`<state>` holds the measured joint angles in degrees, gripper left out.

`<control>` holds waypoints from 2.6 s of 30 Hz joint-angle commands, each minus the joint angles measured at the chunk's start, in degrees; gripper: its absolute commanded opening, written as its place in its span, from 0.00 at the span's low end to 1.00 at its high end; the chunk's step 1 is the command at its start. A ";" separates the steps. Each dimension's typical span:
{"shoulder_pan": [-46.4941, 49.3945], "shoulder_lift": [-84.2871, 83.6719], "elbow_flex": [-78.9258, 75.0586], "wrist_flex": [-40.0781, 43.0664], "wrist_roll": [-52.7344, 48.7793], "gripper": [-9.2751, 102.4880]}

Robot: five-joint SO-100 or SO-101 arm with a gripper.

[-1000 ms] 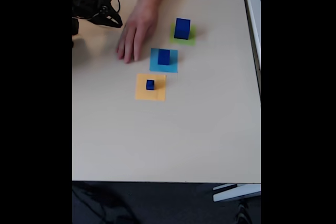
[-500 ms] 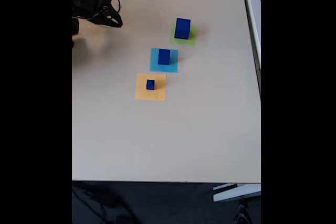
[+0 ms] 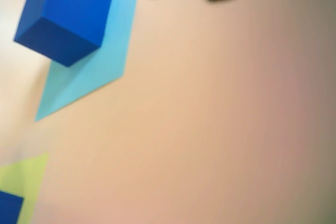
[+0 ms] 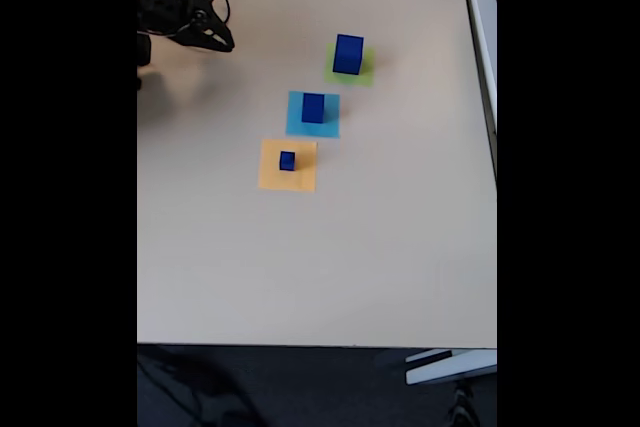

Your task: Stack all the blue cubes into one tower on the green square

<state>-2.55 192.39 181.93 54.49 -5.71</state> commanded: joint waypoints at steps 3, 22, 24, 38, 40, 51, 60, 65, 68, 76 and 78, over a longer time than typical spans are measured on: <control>-0.62 1.41 0.35 0.26 -0.35 0.08; -0.62 1.41 0.35 0.26 -0.35 0.08; -0.62 1.41 0.35 0.26 -0.35 0.08; -0.62 1.41 0.35 0.26 -0.35 0.08; -0.62 1.41 0.35 0.26 -0.35 0.08; -0.62 1.41 0.35 0.26 -0.35 0.08; -0.62 1.41 0.35 0.26 -0.35 0.08; -0.79 1.41 0.35 0.35 -0.35 0.08; -0.53 1.41 0.35 0.35 0.00 0.08; 1.49 1.41 0.35 -0.26 2.37 0.08; 1.76 1.41 0.35 -1.58 6.77 0.08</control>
<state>-1.85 192.39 181.93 54.40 -3.87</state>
